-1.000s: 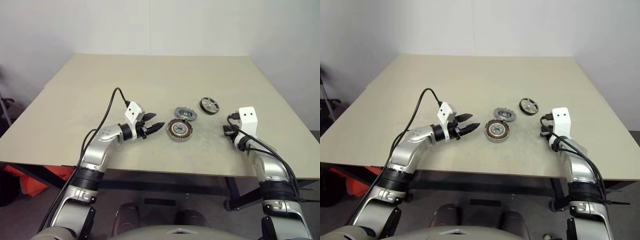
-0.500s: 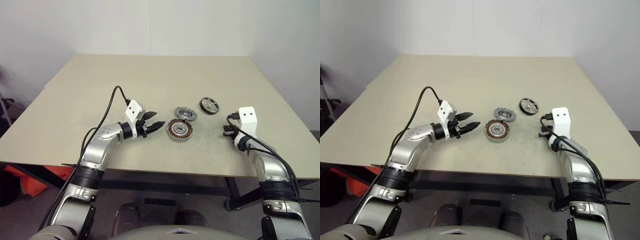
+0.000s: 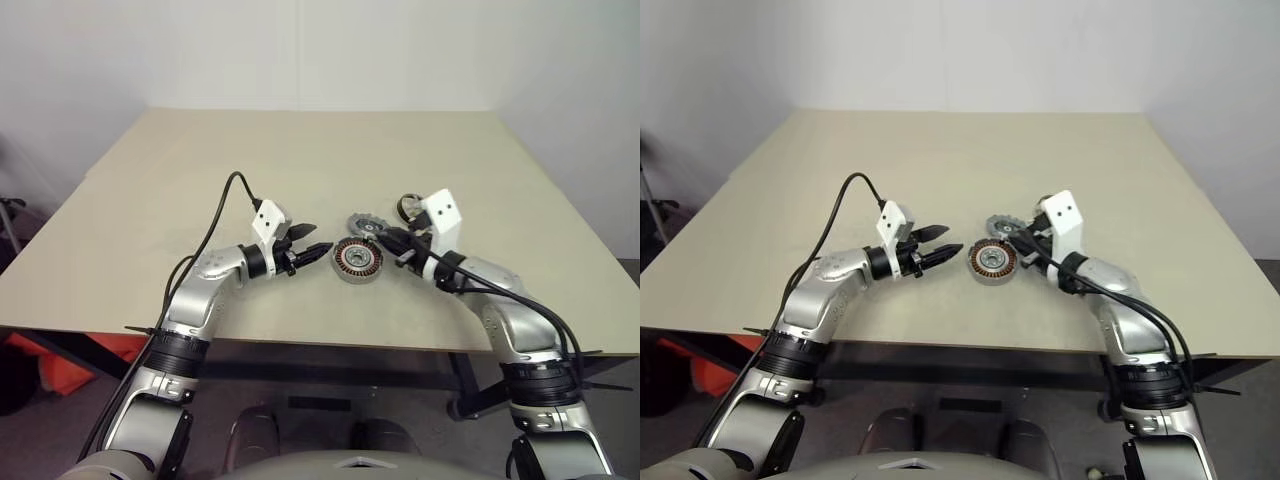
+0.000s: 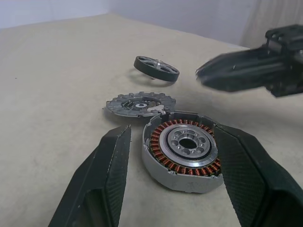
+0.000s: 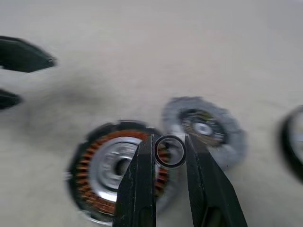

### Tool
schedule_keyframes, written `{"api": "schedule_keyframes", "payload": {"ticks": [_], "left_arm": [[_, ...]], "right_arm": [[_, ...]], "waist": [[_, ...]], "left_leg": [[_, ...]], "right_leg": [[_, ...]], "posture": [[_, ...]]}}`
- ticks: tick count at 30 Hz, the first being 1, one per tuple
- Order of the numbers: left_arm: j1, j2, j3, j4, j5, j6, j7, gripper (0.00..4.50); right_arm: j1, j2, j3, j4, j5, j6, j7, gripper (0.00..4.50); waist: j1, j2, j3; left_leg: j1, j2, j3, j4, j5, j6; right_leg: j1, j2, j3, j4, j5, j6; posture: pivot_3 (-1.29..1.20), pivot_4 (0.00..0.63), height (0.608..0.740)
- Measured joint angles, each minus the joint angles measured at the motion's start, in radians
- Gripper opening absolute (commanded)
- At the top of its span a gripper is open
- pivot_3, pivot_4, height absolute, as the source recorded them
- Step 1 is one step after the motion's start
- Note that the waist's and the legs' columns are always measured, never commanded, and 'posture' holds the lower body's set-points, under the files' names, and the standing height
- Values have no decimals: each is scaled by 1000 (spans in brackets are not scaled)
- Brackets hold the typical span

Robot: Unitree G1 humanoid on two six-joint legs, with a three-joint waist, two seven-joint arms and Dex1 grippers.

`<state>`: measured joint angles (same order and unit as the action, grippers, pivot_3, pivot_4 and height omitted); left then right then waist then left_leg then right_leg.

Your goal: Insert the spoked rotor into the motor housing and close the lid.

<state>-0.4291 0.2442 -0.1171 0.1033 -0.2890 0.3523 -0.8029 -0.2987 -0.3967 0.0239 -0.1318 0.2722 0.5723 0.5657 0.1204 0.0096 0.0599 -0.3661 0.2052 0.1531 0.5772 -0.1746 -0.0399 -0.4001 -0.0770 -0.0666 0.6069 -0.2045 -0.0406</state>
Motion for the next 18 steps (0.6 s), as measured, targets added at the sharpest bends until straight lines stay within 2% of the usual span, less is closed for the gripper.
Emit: {"api": "schedule_keyframes", "payload": {"ticks": [8,18], "left_arm": [[6,18,1,-10,0,1,6,2917],[31,38,6,-38,0,3,22,2917]], "right_arm": [[-46,72,108,120,-51,-2,0,563],[-24,71,118,120,-69,0,-2,563]], "waist": [[0,0,0],[0,0,0]], "left_leg": [[-1,0,0,0,0,0],[0,0,0,0,0,-1]], "right_leg": [[0,0,0,0,0,-1],[0,0,0,0,0,0]], "posture": [[0,0,740],[0,0,740]]}}
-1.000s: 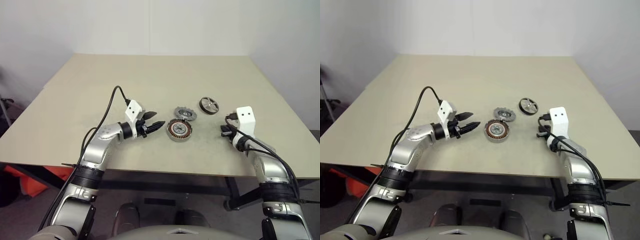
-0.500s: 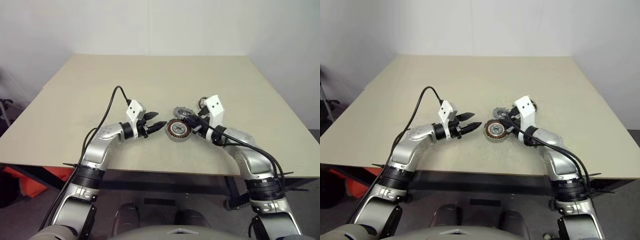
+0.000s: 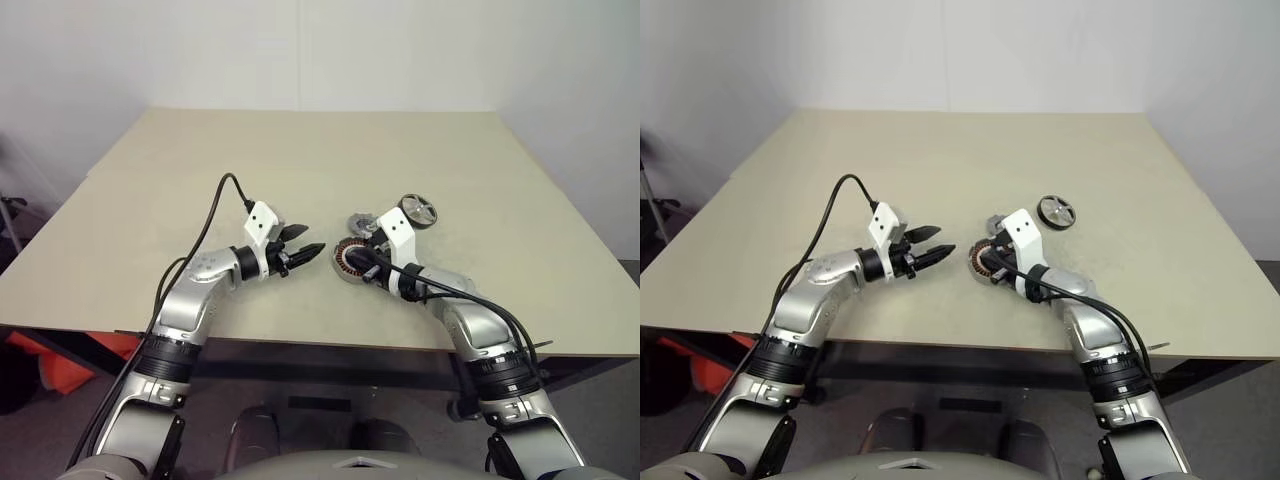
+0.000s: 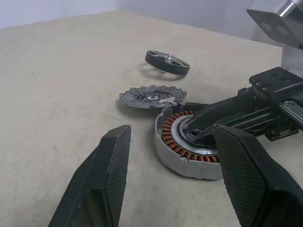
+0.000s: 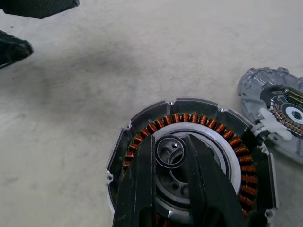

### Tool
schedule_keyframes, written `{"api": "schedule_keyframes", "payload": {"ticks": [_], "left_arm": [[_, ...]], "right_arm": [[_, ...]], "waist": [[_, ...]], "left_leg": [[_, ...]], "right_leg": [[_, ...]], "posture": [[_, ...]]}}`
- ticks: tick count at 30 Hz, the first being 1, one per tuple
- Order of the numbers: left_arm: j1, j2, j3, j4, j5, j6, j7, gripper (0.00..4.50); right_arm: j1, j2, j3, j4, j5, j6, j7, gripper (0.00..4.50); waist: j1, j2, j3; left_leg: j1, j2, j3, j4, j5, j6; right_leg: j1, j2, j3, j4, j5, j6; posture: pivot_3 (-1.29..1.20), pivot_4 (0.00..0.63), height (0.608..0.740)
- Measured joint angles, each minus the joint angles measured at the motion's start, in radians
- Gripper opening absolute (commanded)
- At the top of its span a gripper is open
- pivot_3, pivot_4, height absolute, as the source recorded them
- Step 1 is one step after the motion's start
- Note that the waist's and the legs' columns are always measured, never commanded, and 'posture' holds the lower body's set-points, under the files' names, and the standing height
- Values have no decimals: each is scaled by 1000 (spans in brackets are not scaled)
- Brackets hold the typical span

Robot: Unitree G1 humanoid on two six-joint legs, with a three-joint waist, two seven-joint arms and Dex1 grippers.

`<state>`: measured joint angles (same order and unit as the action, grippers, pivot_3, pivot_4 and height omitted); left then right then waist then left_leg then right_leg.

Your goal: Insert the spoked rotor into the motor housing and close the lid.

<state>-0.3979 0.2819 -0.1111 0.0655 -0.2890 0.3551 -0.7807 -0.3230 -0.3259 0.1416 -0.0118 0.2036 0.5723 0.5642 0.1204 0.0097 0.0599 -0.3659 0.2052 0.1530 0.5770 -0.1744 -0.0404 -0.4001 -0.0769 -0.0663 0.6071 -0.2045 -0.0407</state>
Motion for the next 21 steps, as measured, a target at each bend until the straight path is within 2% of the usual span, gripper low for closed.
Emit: {"api": "schedule_keyframes", "payload": {"ticks": [21], "left_arm": [[2,1,-7,0,2,0,5,2917]], "right_arm": [[0,-25,-13,0,-17,-5,0,563]], "waist": [[0,0,0]], "left_leg": [[0,0,0,0,0,0]], "right_leg": [[0,0,0,0,0,0]], "posture": [[0,0,740]]}}
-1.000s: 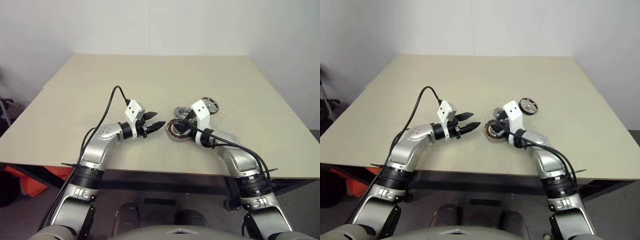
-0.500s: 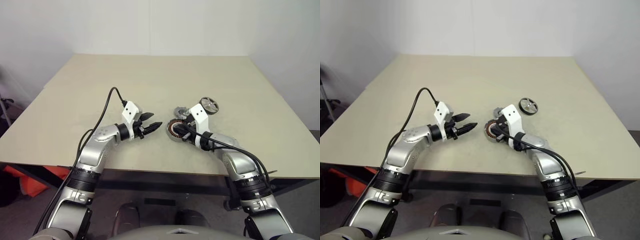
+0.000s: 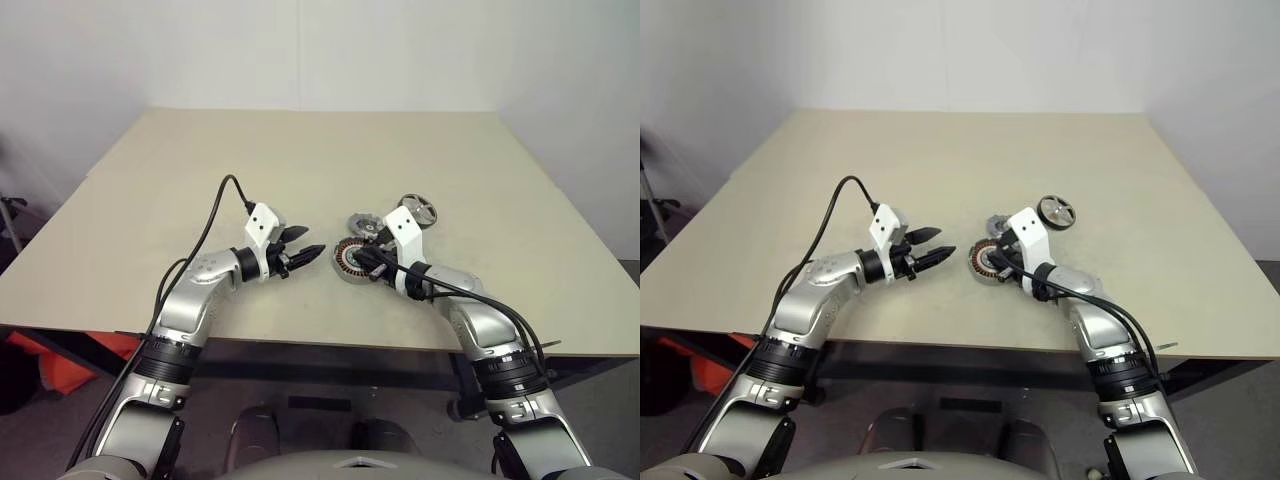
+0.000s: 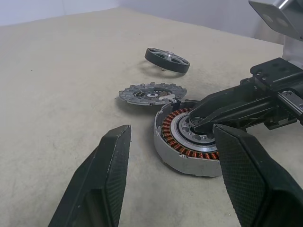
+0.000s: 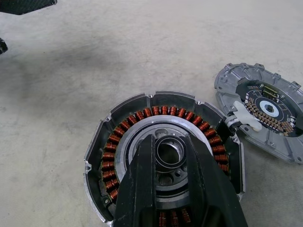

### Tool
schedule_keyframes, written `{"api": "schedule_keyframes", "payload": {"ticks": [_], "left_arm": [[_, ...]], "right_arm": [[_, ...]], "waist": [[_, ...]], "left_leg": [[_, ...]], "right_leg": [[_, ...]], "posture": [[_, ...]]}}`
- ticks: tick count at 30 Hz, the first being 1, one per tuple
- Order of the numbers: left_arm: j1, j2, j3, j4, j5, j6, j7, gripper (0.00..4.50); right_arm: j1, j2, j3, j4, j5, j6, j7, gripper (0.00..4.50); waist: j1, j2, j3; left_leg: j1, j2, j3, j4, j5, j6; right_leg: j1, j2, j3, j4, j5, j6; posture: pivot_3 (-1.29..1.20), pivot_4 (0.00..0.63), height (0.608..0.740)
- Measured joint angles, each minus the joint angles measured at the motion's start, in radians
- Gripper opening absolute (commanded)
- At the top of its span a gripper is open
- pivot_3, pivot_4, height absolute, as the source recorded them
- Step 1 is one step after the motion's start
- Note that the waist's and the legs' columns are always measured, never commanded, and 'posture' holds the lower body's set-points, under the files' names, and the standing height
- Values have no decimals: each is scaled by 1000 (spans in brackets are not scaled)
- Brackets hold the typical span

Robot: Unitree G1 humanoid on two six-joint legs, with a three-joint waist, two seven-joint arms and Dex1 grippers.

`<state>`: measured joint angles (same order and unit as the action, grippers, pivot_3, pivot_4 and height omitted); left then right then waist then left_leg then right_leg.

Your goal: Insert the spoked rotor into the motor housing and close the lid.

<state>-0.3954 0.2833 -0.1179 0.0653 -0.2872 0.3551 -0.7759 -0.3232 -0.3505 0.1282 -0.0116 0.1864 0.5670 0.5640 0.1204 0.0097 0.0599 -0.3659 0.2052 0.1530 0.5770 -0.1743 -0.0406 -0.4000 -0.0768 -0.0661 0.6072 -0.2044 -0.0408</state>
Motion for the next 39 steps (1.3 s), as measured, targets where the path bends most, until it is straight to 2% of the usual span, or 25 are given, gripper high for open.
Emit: {"api": "schedule_keyframes", "payload": {"ticks": [5,11,22,25,30,31,39], "left_arm": [[0,2,0,0,0,0,1,2917],[5,2,0,0,1,0,5,2917],[5,3,0,0,2,-1,6,2917],[5,3,0,0,3,-1,6,2917],[5,3,0,0,5,-1,9,2917],[5,3,0,0,5,-1,10,2917],[5,3,0,0,11,-3,18,2917]], "right_arm": [[0,2,0,-5,2,9,6,563],[0,1,2,-8,1,15,15,2606],[-4,12,-8,-8,-4,-4,-16,2606],[-21,22,-23,-8,1,-11,-21,1976],[-30,23,-36,-5,1,-22,-21,242],[-30,23,-36,-5,1,-22,-20,64],[-16,13,-3,-11,0,-15,21,64]], "waist": [[0,0,0],[0,0,0],[0,0,0],[0,0,0],[0,0,0],[0,0,0],[0,0,0]], "left_leg": [[0,0,0,0,0,0],[0,0,0,0,0,0],[0,0,0,0,0,0],[0,0,0,0,0,0],[0,0,0,0,0,0],[0,0,0,0,0,0],[0,0,0,0,0,0]], "right_leg": [[0,0,0,0,0,0],[0,0,0,0,0,0],[0,0,0,0,0,0],[0,0,0,0,0,0],[0,0,0,0,0,0],[0,0,0,0,0,0],[0,0,0,0,0,0]], "posture": [[0,0,740],[0,0,740],[0,0,740],[0,0,740],[0,0,740],[0,0,740],[0,0,740]]}}
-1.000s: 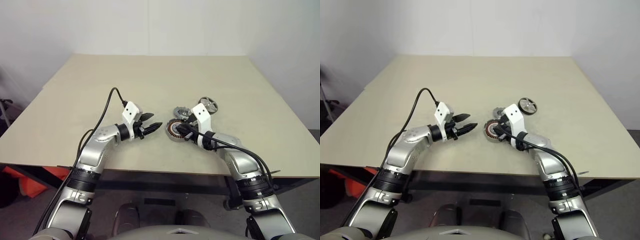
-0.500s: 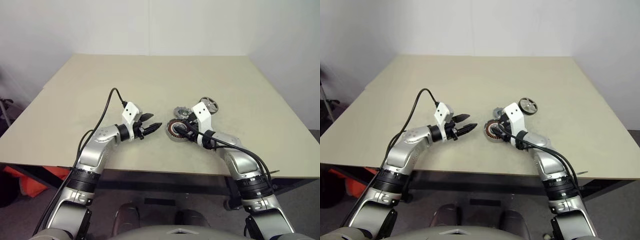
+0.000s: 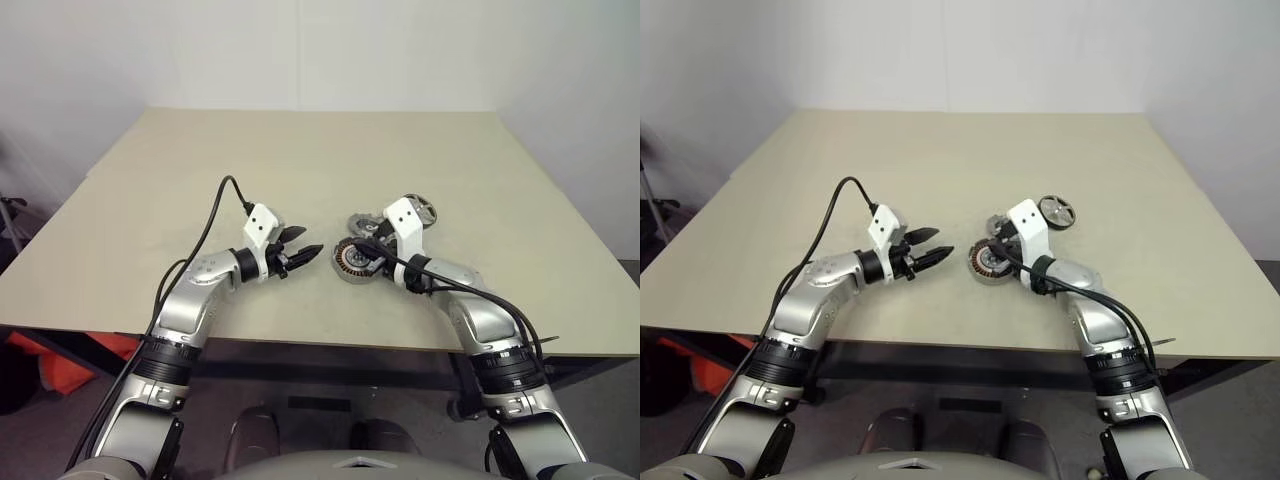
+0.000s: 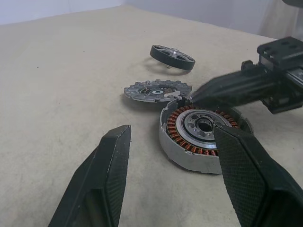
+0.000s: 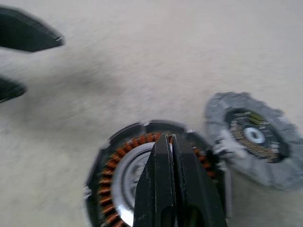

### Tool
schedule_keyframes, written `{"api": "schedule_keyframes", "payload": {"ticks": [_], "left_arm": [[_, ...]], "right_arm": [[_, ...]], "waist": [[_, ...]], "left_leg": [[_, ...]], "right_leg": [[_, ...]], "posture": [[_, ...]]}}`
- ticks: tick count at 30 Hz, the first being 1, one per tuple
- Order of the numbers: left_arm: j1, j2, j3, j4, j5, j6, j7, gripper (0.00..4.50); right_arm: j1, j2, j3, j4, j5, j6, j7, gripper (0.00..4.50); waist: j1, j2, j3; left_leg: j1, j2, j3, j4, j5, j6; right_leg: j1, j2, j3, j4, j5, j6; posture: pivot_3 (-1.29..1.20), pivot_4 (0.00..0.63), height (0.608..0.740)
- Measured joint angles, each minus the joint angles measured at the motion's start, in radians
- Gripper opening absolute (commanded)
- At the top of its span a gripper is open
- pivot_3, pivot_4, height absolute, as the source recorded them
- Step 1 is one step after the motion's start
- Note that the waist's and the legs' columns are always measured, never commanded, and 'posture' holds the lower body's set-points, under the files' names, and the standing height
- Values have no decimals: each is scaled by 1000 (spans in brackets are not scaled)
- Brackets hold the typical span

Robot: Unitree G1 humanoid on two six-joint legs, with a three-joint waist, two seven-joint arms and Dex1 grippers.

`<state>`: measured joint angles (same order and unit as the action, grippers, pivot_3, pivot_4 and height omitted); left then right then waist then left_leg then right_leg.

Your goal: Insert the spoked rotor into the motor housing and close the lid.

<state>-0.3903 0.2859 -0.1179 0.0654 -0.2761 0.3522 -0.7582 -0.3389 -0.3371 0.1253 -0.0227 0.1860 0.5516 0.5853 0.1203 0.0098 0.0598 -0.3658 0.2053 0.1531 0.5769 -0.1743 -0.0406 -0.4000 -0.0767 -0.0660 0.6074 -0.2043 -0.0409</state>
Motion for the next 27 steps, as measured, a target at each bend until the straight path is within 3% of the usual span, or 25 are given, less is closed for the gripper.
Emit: {"api": "schedule_keyframes", "payload": {"ticks": [18,27], "left_arm": [[1,1,0,1,9,-6,0,2917],[1,1,0,9,12,-9,0,2917]], "right_arm": [[1,-25,3,40,-42,2,-60,64],[-56,19,-75,79,-33,-59,-140,64]], "waist": [[0,0,0],[-1,0,0]], "left_leg": [[4,0,0,0,0,0],[3,0,0,0,0,0]], "right_leg": [[4,0,0,0,0,0],[2,0,0,0,0,0]], "posture": [[0,0,740],[0,0,740]]}}
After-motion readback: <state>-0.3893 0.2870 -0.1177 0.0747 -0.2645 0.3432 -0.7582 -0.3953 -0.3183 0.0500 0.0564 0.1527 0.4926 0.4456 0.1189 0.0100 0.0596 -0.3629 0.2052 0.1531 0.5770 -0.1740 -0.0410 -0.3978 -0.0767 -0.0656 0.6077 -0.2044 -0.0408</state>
